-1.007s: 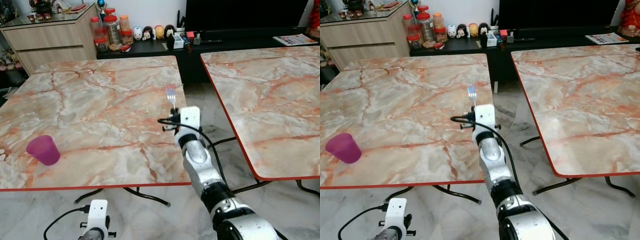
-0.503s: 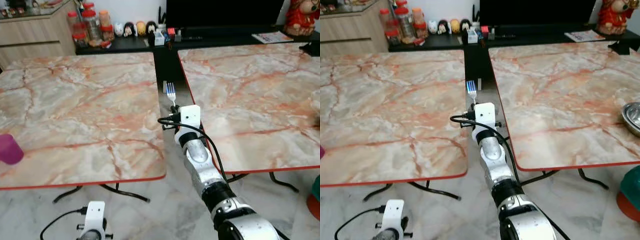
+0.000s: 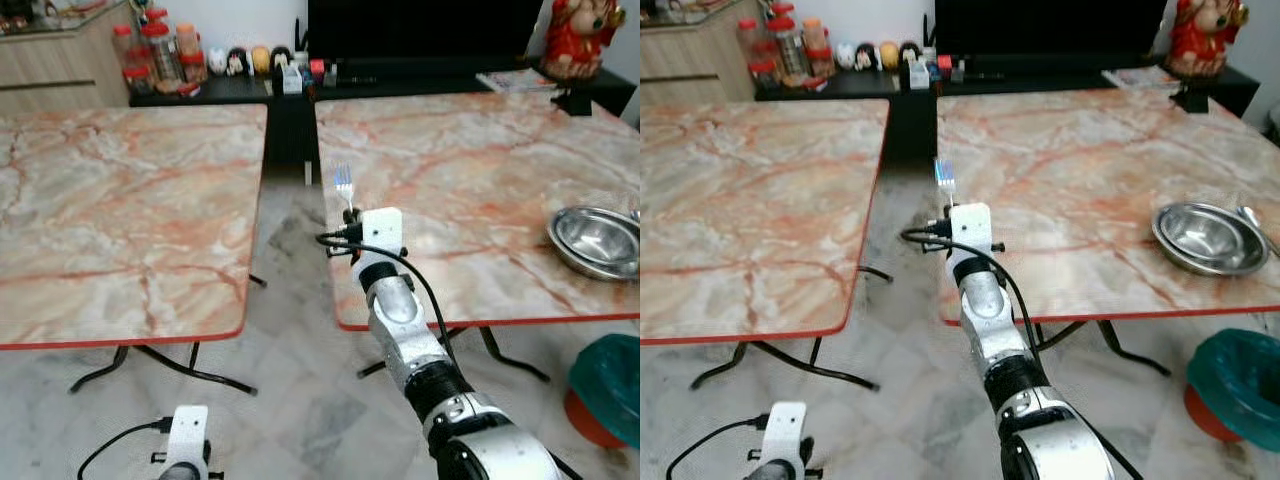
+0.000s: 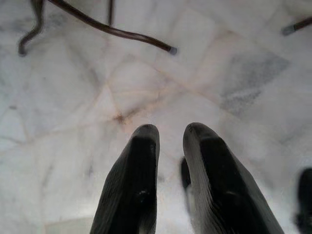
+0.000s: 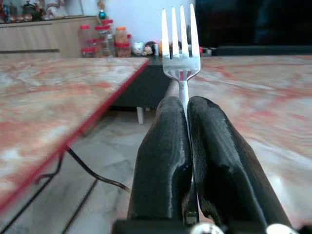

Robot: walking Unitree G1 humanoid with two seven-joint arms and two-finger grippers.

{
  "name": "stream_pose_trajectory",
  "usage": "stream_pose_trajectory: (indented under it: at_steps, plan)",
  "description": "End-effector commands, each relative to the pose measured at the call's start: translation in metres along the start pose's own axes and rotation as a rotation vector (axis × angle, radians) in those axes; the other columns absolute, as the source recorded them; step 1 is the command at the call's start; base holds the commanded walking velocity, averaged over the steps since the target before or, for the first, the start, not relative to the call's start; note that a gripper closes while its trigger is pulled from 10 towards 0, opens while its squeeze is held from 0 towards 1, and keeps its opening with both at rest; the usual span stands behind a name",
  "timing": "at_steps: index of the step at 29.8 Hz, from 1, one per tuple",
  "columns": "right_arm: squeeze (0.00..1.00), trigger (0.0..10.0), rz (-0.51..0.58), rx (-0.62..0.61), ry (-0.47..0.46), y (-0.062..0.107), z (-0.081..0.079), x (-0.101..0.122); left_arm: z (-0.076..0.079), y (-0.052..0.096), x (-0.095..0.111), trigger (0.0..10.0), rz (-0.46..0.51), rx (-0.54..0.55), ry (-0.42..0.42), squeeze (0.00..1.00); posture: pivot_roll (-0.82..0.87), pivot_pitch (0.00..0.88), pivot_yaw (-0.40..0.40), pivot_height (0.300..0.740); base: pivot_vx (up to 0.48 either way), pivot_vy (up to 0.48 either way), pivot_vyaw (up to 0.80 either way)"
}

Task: Setting the table

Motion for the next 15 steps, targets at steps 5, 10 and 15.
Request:
stream_pose_trajectory:
  at_steps: [5,10,15]
  plan:
    - [0.0,10.0,0.009,-0.023,0.0,-0.002,0.004,0.004,0.004,0.0,-0.002,10.0,-0.008,-0.01,-0.004,0.0,-0.01,0.0,0.053,0.74,0.0,-0.48,0.0]
    - [0.0,10.0,0.014,-0.036,0.009,-0.003,0.009,0.006,0.004,0.001,-0.002,10.0,-0.007,-0.011,-0.003,0.0,-0.01,0.0,0.053,0.74,0.0,-0.48,0.0]
    - [0.0,10.0,0.016,-0.048,0.007,-0.003,0.012,0.008,0.004,0.001,-0.002,10.0,-0.007,-0.012,-0.002,0.0,-0.02,0.0,0.053,0.74,0.0,-0.48,0.0]
Point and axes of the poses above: a point about 5 cm out from each wrist's last joint towards the gripper, its own y axis pointing back from the gripper into the wrist, its own x axis along the axis of the wrist's last joint, z = x × y, the point moved 1 cm from there along -y, pointing out of the wrist towards the gripper, and after that the axes turned 15 degrees about -y, right-handed, at the moved point
